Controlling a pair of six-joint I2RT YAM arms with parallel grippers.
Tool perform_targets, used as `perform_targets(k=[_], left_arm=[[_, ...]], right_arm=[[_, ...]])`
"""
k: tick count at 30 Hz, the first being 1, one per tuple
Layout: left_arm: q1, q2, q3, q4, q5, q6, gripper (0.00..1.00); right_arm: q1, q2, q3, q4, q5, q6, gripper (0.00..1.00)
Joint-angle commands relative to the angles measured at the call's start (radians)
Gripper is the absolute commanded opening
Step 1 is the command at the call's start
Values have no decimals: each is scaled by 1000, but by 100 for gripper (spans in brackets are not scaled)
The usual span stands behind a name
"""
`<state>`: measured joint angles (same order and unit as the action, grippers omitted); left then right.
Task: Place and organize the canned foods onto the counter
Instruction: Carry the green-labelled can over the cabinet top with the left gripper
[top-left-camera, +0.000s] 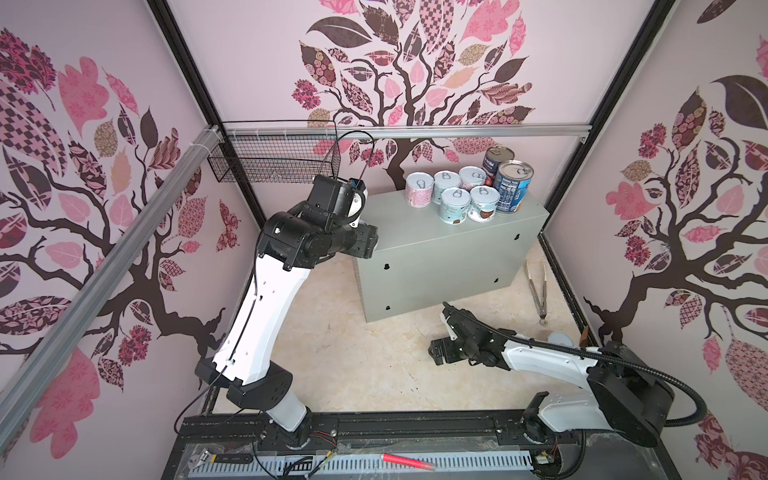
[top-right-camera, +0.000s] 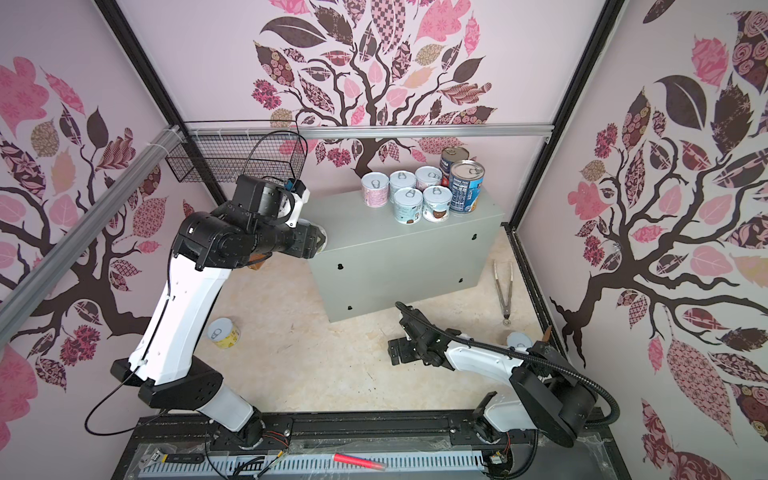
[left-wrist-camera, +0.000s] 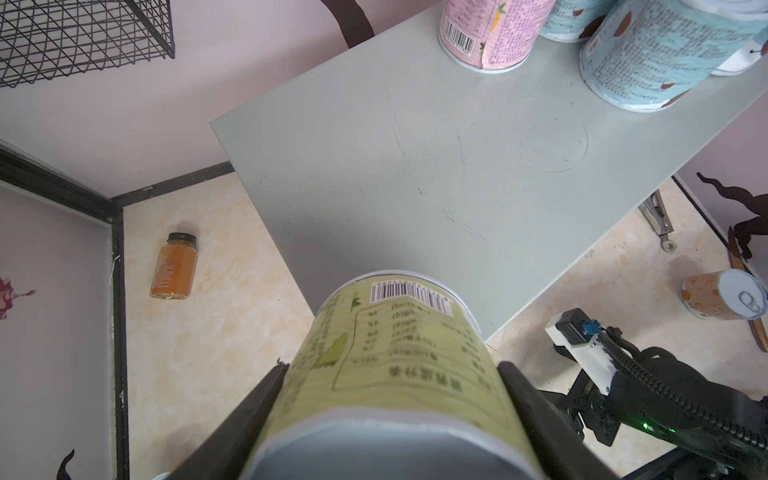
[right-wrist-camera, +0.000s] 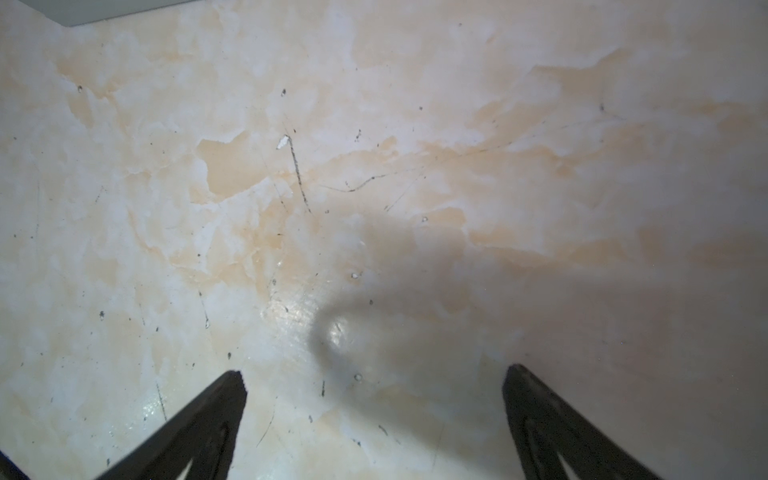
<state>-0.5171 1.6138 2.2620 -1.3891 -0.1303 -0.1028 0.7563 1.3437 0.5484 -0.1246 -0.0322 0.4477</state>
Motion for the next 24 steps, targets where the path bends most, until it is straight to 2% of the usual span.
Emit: perform_targets(k=[1,10,24], left_arm=[[-2,-24,-25,-27,-17,6,62],[0,-29,-38,-19,-19,8,62],[-1,104,128,-3,2,0,62]], right_arm=[[4,27,3,-14,-21,1,100],[4,26,7,-15,-25,3,100],[4,-8,-29,-18,-11,6,100]])
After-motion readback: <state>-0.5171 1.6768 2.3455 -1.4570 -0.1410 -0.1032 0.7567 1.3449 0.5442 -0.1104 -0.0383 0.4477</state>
